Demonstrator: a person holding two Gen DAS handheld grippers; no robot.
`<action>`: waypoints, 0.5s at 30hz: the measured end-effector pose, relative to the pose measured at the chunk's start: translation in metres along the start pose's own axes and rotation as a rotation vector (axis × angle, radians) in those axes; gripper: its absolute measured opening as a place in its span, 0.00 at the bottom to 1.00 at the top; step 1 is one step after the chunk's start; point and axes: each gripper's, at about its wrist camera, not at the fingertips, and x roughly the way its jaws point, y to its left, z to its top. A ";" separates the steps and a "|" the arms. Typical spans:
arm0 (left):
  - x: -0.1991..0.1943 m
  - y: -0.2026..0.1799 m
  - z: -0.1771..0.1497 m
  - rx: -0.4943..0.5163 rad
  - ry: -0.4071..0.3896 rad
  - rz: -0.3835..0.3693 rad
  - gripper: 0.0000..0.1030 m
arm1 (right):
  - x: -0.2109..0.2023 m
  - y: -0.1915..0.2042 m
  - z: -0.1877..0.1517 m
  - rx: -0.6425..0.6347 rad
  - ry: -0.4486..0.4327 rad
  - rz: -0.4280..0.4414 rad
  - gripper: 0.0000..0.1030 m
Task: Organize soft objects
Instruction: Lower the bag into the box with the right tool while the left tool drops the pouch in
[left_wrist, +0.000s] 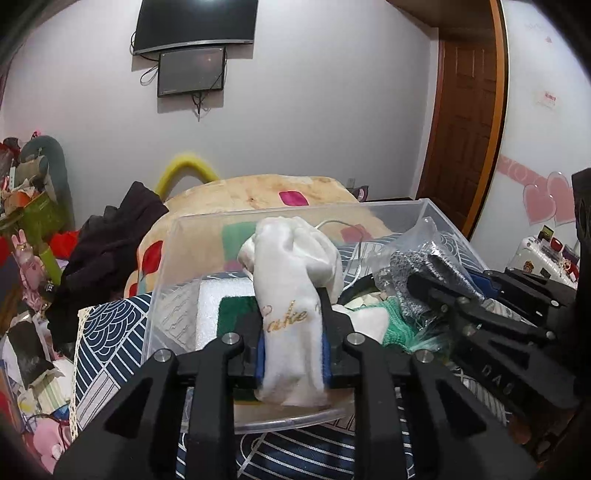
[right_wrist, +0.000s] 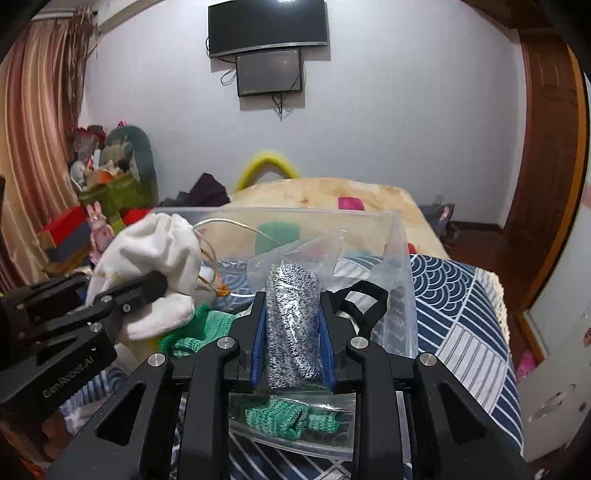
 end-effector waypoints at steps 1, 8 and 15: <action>-0.002 -0.001 -0.001 0.006 -0.001 0.010 0.28 | -0.001 0.003 -0.001 -0.018 0.003 -0.009 0.25; -0.016 0.004 -0.007 -0.020 -0.005 -0.002 0.47 | -0.012 0.003 0.002 -0.039 0.006 -0.012 0.38; -0.054 -0.002 -0.015 0.005 -0.074 -0.007 0.60 | -0.039 0.000 -0.002 -0.048 -0.046 -0.008 0.63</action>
